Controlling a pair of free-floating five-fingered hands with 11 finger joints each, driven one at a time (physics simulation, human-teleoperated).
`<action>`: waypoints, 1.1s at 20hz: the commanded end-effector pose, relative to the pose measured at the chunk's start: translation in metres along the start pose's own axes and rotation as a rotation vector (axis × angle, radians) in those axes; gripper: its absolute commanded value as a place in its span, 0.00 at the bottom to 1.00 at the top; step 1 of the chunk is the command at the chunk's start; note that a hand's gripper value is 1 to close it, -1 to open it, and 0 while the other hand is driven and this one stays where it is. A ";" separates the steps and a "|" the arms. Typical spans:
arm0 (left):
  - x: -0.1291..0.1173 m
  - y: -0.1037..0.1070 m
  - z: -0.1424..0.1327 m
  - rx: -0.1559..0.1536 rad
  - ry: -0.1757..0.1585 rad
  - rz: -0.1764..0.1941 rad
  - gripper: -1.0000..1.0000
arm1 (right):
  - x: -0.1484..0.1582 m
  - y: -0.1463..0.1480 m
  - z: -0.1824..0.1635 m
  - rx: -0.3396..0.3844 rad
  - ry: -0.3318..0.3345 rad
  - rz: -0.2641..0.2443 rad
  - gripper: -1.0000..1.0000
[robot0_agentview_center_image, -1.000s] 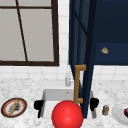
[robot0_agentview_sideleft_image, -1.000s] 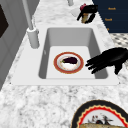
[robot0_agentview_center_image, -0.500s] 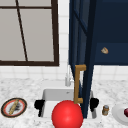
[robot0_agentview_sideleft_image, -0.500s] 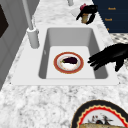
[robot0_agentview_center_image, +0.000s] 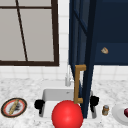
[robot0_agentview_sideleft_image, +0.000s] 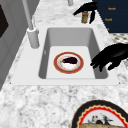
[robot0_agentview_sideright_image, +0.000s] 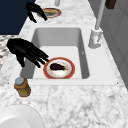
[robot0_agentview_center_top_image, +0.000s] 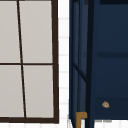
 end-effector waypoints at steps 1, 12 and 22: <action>0.000 0.000 0.000 0.000 0.000 0.000 0.50 | -0.002 0.000 0.000 0.000 -0.013 0.002 0.00; 0.000 0.000 0.000 0.005 0.004 -0.008 0.50 | 0.036 0.008 0.008 0.027 -0.035 0.066 0.00; -0.001 0.000 0.000 0.007 0.005 -0.011 0.50 | 0.078 0.004 0.022 0.024 -0.059 0.104 0.00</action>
